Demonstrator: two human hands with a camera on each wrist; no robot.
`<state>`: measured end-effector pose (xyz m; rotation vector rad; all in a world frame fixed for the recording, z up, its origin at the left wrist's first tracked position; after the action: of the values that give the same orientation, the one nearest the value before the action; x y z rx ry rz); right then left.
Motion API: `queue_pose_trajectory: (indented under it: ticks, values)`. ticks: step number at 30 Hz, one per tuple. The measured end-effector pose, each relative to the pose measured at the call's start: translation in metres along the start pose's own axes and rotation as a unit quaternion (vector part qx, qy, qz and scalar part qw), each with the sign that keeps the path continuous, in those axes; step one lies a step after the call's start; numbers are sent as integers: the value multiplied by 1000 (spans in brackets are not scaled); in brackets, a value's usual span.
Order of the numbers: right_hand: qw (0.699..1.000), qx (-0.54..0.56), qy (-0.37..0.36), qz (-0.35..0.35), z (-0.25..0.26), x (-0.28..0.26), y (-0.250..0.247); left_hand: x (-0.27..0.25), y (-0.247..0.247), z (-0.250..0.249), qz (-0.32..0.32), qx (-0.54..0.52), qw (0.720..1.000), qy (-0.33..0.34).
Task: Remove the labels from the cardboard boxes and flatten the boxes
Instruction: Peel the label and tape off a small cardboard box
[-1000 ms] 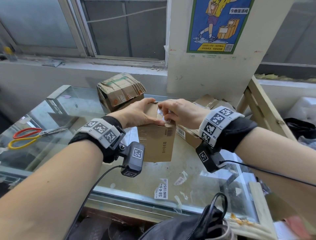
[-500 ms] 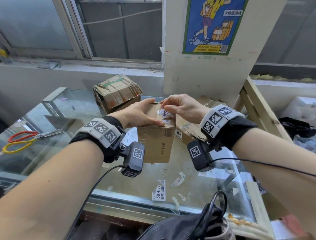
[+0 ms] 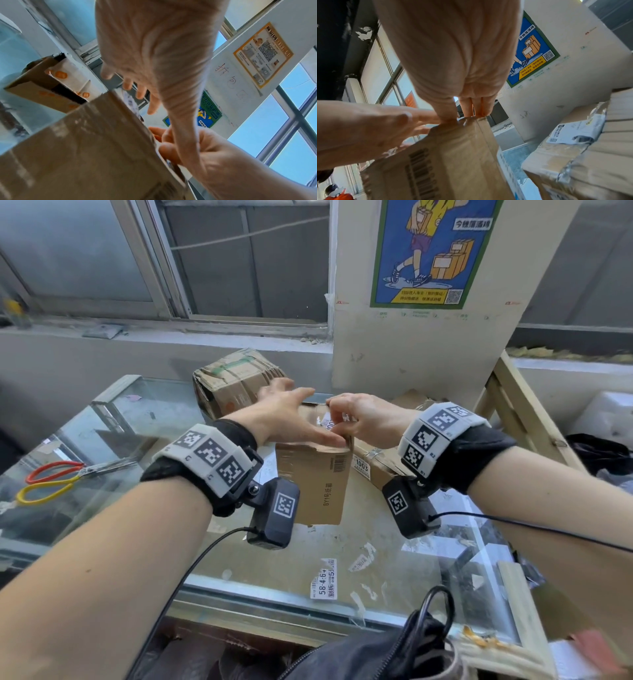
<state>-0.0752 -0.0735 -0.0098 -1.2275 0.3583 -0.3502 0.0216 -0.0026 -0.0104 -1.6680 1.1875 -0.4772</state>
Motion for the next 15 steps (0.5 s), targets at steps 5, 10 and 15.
queue_pose_trajectory:
  ticks: [5, 10, 15]
  values:
    - [997, 44, 2, -58, 3, -5, -3, 5, 37, -6, 22, 88, 994, 62]
    - [993, 70, 30, -85, -1, -3, -2, 6, 40, -2, 15, 92, 994, 49]
    - [985, 133, 45, -99, -11, 0, 1, 3, 42, -4, 16, 75, 996, 39]
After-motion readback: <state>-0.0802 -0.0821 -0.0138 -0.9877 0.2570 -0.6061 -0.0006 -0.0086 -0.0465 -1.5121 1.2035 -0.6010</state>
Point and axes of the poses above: each hand's wrist, its own x-axis towards the middle knuckle, its own y-axis out of the palm, z = x × y, the point moved 8 cm from there along x, towards the middle knuckle, and after that the axes turned 5 degrees about -x, right-handed, at the moved point
